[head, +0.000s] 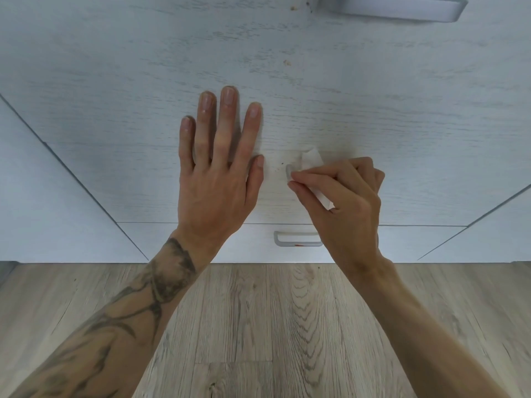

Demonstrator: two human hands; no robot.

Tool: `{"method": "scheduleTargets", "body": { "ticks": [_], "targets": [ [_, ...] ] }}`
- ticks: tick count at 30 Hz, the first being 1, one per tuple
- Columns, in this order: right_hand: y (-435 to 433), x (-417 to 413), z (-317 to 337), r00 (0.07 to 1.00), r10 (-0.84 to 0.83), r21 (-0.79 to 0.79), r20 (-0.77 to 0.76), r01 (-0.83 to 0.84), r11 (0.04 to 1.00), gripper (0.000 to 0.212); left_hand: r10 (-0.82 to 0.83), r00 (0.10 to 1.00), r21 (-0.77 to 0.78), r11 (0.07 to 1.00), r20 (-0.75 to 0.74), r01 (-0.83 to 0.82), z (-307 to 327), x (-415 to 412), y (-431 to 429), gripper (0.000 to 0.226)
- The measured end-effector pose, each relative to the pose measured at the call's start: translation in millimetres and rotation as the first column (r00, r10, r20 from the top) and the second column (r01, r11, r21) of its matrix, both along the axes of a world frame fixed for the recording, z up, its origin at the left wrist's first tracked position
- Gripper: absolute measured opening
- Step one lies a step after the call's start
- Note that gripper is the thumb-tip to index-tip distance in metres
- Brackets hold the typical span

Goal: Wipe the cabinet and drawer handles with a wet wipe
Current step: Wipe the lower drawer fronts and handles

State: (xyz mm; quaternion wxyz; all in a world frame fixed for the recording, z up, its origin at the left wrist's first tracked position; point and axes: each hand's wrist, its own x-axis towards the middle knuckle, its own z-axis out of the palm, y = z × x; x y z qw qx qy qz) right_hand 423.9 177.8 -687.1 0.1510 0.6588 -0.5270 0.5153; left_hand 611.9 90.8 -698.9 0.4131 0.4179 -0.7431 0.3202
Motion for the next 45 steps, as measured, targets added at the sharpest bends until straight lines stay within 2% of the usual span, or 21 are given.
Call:
{"method": "scheduleTargets", "body": {
  "ticks": [10,15,20,25,33,39,42,45],
  "targets": [
    [0,-14,4,0.998,0.025,-0.029,-0.052,-0.026,0.999,0.008,0.004,1.000,-0.009,1.000,0.031,-0.004,3,6,-2,0.073],
    [11,-49,-1,0.995,-0.082,-0.002,-0.054,0.082,0.997,0.011,-0.003,1.000,-0.006,1.000,0.019,0.003,4,4,-1,0.071],
    [16,-45,-4,0.992,-0.115,-0.001,-0.052,0.115,0.993,0.006,-0.004,1.000,0.001,1.000,0.028,0.004,4,6,-1,0.072],
    [30,-43,0,0.988,-0.147,-0.007,0.055,0.148,0.989,0.004,-0.017,0.999,0.009,1.000,0.027,0.017,5,6,0,0.072],
    [33,-18,21,0.980,-0.078,-0.060,0.185,0.090,0.994,0.012,-0.005,1.000,0.016,1.000,0.023,0.004,4,4,2,0.072],
    [26,-12,9,0.999,-0.042,0.105,0.016,0.041,0.994,0.017,-0.004,1.000,0.014,1.000,0.029,0.003,5,4,2,0.072],
    [20,-21,2,0.995,-0.083,0.038,-0.047,0.085,0.996,0.014,-0.003,1.000,0.007,1.000,0.026,0.003,4,4,1,0.072],
    [12,-25,-1,0.998,-0.056,-0.040,-0.038,0.054,0.998,0.005,-0.001,1.000,0.001,1.000,0.026,0.001,4,4,1,0.072]
  ]
}}
